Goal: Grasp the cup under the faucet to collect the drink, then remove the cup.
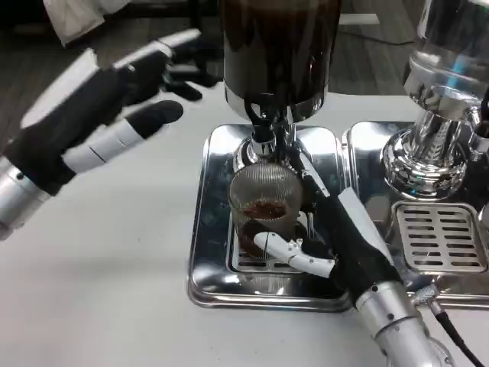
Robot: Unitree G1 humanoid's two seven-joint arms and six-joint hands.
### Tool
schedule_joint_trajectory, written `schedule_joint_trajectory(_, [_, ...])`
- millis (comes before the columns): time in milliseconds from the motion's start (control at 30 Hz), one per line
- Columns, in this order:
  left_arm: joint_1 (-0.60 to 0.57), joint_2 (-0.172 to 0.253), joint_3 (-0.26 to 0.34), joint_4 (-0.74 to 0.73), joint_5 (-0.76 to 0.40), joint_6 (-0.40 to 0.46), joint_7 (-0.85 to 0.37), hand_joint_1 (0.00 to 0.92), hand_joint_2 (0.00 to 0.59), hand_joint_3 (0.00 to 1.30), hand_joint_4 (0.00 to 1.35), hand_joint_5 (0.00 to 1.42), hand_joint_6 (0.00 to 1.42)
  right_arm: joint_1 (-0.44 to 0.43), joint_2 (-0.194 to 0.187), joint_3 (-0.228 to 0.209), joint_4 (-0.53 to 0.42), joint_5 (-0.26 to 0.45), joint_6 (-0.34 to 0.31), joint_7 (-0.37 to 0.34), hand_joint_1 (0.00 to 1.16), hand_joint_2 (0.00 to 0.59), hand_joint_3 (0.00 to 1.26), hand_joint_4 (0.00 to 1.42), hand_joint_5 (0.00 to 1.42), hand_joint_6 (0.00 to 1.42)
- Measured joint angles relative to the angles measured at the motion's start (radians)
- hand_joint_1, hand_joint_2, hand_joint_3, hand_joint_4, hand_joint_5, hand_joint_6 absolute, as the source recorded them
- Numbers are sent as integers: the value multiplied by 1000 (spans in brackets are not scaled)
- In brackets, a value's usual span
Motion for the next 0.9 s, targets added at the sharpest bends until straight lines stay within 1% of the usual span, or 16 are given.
schedule_joint_trajectory(133, [0, -1, 18, 0, -1, 0, 4, 0, 64, 161, 154, 277, 375, 0, 0, 0, 0, 0, 0, 0, 597, 186, 0, 0, 0, 177])
schedule_joint_trajectory(233, [0, -2, 25, 0, -1, 0, 4, 0, 67, 197, 170, 277, 376, 0, 0, 0, 0, 0, 0, 0, 595, 187, 0, 0, 0, 178])
schedule_joint_trajectory(300, [2, -2, 26, 0, -1, 7, 4, 0, 81, 219, 197, 277, 389, 0, 1, 0, 0, 0, 0, -1, 593, 188, 0, 0, 4, 192])
schedule_joint_trajectory(467, [18, -3, 26, 0, 0, 22, 4, 0, 96, 244, 232, 292, 408, 1, 3, 0, 0, -7, 0, -14, 602, 180, 0, 0, 73, 244])
schedule_joint_trajectory(633, [45, -4, 26, 0, 5, 35, 4, 0, 102, 254, 245, 301, 411, 1, 2, 7, -1, -40, 2, -35, 613, 185, 0, 13, 106, 258])
schedule_joint_trajectory(833, [56, -4, 27, 0, 6, 44, 4, 0, 104, 263, 261, 304, 419, 1, 2, 13, -1, -55, 3, -37, 616, 184, 0, 14, 115, 273])
schedule_joint_trajectory(900, [56, -4, 27, 0, 6, 45, 4, 0, 114, 272, 275, 313, 428, 1, 2, 14, -1, -68, 6, -43, 632, 182, 0, 14, 136, 288])
